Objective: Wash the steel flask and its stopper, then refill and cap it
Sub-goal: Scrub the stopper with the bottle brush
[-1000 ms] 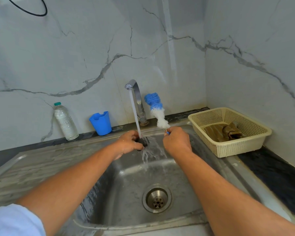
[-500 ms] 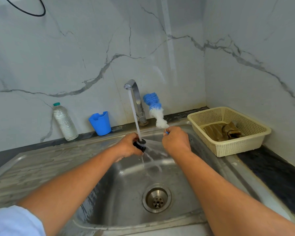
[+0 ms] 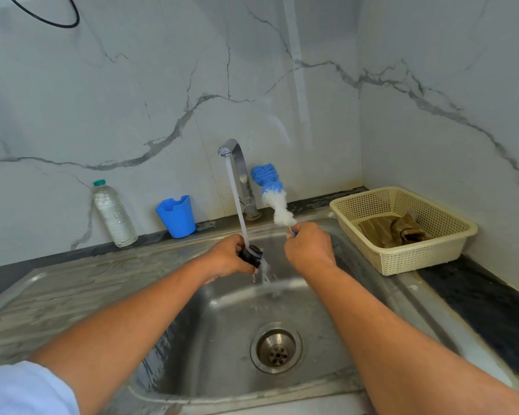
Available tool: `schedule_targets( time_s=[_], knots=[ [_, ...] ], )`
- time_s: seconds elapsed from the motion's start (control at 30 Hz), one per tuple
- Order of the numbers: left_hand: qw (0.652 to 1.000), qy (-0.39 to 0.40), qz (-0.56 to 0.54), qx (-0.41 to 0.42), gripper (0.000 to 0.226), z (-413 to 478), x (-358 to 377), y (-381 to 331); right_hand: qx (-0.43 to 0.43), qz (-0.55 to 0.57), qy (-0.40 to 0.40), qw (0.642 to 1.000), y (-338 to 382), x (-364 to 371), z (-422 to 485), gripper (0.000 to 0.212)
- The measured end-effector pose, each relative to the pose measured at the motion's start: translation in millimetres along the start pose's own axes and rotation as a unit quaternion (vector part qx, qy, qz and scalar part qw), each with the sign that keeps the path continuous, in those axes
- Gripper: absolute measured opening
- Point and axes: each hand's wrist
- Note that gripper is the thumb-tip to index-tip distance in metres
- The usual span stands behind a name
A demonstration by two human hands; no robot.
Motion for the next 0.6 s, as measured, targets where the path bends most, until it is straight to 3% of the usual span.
schedule_targets(
  time_s=[0.6],
  knots=[
    [0.997,-0.032,-0.063,0.028,0.052,0.3,-1.5,-0.6,0.016,-0.003,0.011,1.0,1.2,2.1,-0.1,0.023]
  ],
)
Point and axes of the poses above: each hand's wrist, its own z-axis towards the middle knuckle, its own x-axis out of the palm, y = z × x, and after that the axes turned 2 degrees about x, right-handed
